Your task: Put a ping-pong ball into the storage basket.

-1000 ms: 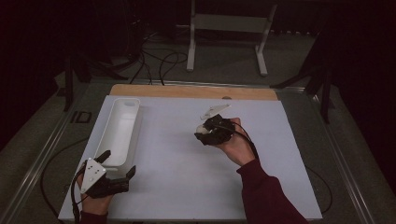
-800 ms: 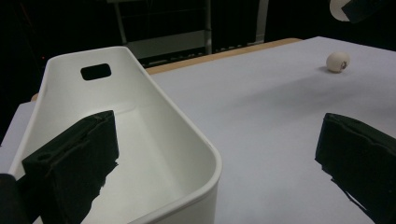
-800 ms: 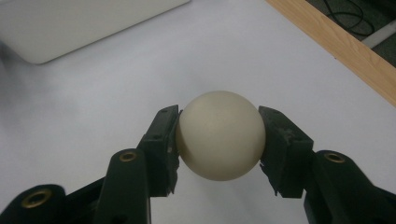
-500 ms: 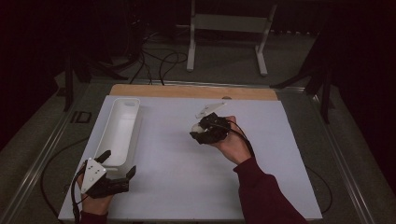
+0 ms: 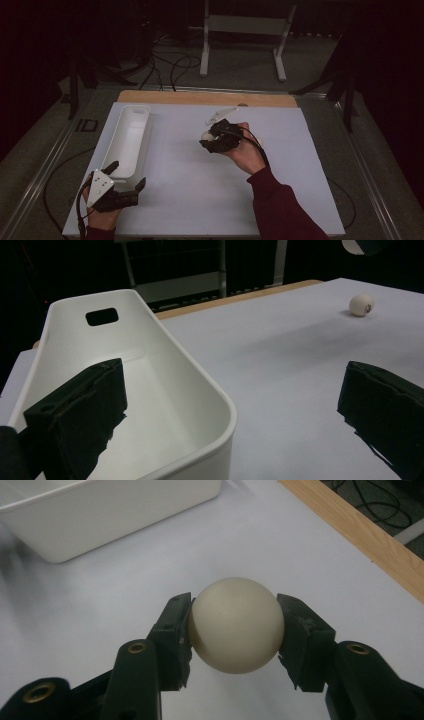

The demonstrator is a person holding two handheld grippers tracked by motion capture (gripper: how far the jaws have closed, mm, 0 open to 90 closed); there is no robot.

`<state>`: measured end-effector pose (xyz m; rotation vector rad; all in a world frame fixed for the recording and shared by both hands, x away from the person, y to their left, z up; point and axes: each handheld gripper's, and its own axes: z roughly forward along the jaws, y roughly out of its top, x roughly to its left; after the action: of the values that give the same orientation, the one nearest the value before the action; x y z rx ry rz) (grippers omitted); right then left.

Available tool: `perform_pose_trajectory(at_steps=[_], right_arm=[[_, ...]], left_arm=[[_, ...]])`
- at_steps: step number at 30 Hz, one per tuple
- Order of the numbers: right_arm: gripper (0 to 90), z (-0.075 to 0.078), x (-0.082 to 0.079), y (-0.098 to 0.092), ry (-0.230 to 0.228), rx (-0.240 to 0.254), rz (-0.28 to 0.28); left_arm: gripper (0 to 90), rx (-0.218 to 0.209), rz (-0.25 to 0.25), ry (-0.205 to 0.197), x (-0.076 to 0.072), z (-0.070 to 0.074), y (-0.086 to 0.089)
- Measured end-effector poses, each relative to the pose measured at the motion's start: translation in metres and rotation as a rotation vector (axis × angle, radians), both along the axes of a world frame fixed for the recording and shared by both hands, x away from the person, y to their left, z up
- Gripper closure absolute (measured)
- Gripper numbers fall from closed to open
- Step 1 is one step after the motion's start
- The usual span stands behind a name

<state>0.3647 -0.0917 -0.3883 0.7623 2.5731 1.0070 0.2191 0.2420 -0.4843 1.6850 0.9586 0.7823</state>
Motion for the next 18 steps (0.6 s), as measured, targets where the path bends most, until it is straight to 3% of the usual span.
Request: perform_pose_trajectory(at_steps=[18], right_arm=[[50.1, 0.003, 0.002, 0.014, -0.007, 0.007, 0.021]], left_arm=[[0.2, -0.001, 0.000, -0.001, 0.000, 0.000, 0.001]])
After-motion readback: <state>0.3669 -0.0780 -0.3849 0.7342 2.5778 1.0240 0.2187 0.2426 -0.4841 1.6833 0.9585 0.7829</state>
